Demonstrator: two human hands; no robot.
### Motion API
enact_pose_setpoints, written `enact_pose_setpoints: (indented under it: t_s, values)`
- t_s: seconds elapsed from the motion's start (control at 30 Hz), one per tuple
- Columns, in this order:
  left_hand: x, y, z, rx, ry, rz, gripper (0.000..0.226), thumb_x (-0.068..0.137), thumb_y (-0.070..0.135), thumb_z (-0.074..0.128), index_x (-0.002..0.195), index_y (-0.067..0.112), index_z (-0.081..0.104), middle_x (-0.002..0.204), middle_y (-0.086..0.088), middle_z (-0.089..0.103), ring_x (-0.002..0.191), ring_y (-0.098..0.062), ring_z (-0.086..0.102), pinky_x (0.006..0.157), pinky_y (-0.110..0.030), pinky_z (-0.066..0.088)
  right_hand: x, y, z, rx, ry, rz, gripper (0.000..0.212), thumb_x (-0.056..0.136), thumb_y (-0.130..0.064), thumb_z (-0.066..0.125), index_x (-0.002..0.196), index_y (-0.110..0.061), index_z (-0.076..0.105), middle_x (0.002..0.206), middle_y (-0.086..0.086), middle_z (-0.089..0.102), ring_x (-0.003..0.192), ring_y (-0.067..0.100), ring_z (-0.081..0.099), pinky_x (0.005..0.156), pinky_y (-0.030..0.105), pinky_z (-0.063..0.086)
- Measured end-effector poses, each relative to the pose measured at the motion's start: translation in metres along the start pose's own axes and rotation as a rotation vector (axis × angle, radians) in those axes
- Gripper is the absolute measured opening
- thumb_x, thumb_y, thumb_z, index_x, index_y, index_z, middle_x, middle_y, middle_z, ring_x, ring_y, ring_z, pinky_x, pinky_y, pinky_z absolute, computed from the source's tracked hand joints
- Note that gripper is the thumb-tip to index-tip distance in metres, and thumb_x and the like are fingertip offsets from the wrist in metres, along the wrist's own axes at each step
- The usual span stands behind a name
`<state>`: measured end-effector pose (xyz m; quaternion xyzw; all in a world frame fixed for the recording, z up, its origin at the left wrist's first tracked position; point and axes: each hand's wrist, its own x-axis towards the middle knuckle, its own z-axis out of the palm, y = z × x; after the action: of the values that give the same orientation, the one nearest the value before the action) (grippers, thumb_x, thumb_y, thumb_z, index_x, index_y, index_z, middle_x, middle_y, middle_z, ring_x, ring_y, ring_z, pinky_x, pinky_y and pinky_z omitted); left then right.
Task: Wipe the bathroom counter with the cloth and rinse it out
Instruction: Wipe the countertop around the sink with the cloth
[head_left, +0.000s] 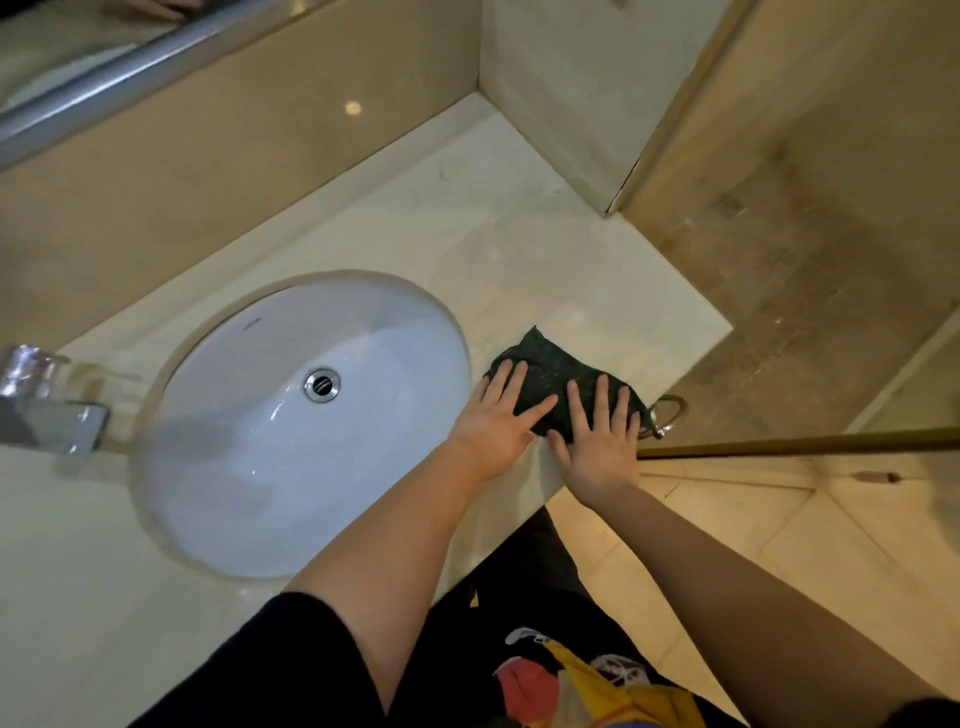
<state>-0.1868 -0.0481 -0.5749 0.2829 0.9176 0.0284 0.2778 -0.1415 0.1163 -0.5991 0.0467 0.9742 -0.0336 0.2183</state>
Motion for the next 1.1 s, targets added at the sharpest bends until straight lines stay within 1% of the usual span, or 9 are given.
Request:
enact_pose_setpoints:
  t_s: [0.23,0.4,0.5,0.6,0.73,0.77,0.9,1.03,1.1]
  values:
    - [-0.078,-0.016,0.05,-0.02,0.018,-0.008,0.057,0.102,0.039,0.026,0.151,0.036,-0.003,0.158,-0.007,-0.02,0.145,-0.025,-0.021,0.119,-0.046,-0.005,-0.064,-0.059,0.036,0.047,0.01,-0.025,0.073,0.097,-0.054,0.026,0.151,-0.023,-0.011,0.156,0.016,-0.021,0.143,0.035,-0.02,0.117,0.049,-0.006]
    - [-0.118,-0.026,0.071,-0.051,0.033,0.007,0.058,0.102,0.034,0.028,0.152,0.031,0.0,0.16,0.0,-0.014,0.147,-0.019,-0.014,0.12,-0.043,-0.003,-0.097,-0.089,0.054,0.049,0.011,-0.045,0.073,0.09,-0.056,0.013,0.149,-0.023,-0.015,0.156,0.016,-0.022,0.143,0.036,-0.021,0.115,0.048,-0.009]
    - [-0.144,-0.034,0.088,-0.081,0.051,0.007,0.058,0.102,0.032,0.03,0.152,0.031,0.001,0.16,0.002,-0.011,0.148,-0.017,-0.008,0.121,-0.04,-0.001,-0.115,-0.105,0.065,0.042,0.018,-0.096,0.072,0.096,-0.054,0.023,0.148,-0.022,-0.016,0.155,0.015,-0.023,0.143,0.036,-0.021,0.116,0.05,-0.007]
    - [-0.174,-0.042,0.11,-0.128,0.067,-0.016,0.057,0.101,0.034,0.029,0.152,0.031,0.002,0.16,0.003,-0.008,0.148,-0.016,-0.005,0.121,-0.037,-0.001,-0.133,-0.121,0.076,0.01,0.025,-0.164,0.073,0.096,-0.054,0.03,0.15,-0.021,-0.006,0.155,0.016,-0.017,0.144,0.038,-0.015,0.117,0.053,-0.002]
    - [-0.219,-0.05,0.137,-0.149,0.074,-0.086,0.065,0.089,0.049,0.004,0.152,0.032,0.003,0.161,0.003,-0.005,0.148,-0.018,-0.003,0.12,-0.037,0.002,-0.158,-0.145,0.09,-0.035,0.001,-0.238,0.073,0.091,-0.057,0.025,0.152,-0.019,0.011,0.158,0.02,0.003,0.145,0.041,-0.001,0.115,0.056,0.006]
    - [-0.229,-0.052,0.143,-0.154,0.081,-0.114,0.067,0.087,0.05,0.004,0.152,0.032,0.006,0.161,0.002,-0.002,0.148,-0.019,-0.001,0.119,-0.038,0.004,-0.163,-0.151,0.093,-0.049,-0.003,-0.26,0.074,0.09,-0.057,0.025,0.152,-0.018,0.014,0.157,0.021,0.007,0.144,0.041,0.002,0.113,0.056,0.008]
    - [-0.265,-0.06,0.163,-0.125,0.144,-0.215,0.056,0.093,0.044,0.026,0.148,0.029,0.03,0.157,-0.003,0.025,0.143,-0.027,0.026,0.114,-0.046,0.021,-0.182,-0.174,0.1,-0.11,-0.03,-0.361,0.075,0.09,-0.058,0.026,0.151,-0.017,0.016,0.157,0.022,0.01,0.144,0.043,0.005,0.11,0.057,0.011]
    - [-0.294,-0.059,0.178,-0.054,0.196,-0.313,0.054,0.092,0.042,0.034,0.143,0.029,0.04,0.153,-0.003,0.035,0.14,-0.026,0.034,0.111,-0.047,0.025,-0.192,-0.191,0.107,-0.173,-0.05,-0.471,0.074,0.089,-0.057,0.025,0.151,-0.018,0.017,0.157,0.022,0.012,0.143,0.043,0.006,0.113,0.058,0.01]
    - [-0.301,-0.05,0.182,-0.067,0.209,-0.389,0.053,0.09,0.041,0.047,0.141,0.027,0.044,0.15,-0.004,0.04,0.138,-0.027,0.037,0.11,-0.048,0.028,-0.193,-0.196,0.105,-0.18,-0.068,-0.506,0.071,0.091,-0.056,0.035,0.151,-0.02,0.021,0.156,0.02,0.015,0.143,0.044,0.011,0.113,0.06,0.013]
